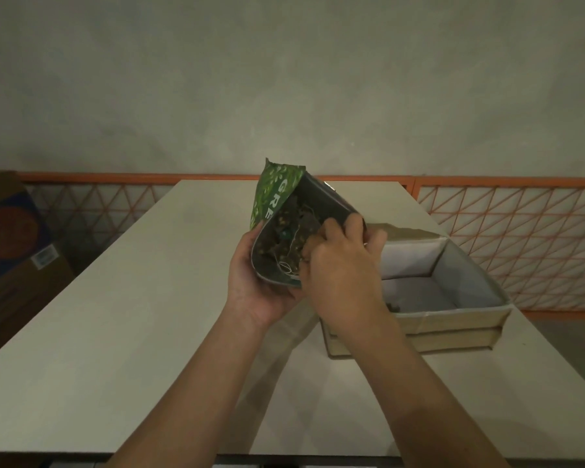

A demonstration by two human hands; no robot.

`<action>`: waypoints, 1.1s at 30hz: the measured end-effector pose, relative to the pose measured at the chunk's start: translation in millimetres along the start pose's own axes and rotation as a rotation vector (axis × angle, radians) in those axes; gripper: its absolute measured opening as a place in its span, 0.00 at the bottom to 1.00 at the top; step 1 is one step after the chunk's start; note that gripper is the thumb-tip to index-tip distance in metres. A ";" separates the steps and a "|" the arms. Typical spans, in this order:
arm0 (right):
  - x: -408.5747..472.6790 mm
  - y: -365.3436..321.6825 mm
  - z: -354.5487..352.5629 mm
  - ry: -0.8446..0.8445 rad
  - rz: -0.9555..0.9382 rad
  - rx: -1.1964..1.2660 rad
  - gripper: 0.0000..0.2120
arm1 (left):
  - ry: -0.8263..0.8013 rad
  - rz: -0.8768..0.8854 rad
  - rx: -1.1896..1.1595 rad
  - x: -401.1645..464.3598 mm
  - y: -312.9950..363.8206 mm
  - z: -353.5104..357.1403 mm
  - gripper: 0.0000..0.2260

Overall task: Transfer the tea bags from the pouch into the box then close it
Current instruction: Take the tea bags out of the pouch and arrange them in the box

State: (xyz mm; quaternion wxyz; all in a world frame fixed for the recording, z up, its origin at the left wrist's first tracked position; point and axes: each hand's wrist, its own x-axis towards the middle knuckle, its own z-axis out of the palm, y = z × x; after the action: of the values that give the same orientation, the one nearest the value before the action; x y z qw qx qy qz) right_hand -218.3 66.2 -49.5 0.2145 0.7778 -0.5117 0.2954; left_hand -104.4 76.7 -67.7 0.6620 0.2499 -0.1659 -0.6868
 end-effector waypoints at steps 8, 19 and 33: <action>-2.8 15.5 -10.4 0.058 0.005 0.326 0.07 | -0.016 0.015 0.028 2.0 -3.4 2.0 0.20; -3.3 56.2 -38.5 0.197 0.305 1.185 0.11 | -0.086 -0.044 -0.015 0.2 -5.2 4.0 0.22; -19.7 96.4 -4.9 -0.042 0.479 0.808 0.10 | -0.162 -0.075 -0.086 1.5 -9.4 5.2 0.23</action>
State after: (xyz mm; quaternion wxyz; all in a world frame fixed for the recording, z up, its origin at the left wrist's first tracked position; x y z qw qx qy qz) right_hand -314.4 45.4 -56.2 -0.1901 0.6649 -0.5247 0.4964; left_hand -115.1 75.3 -68.9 0.6304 0.1708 -0.1800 -0.7355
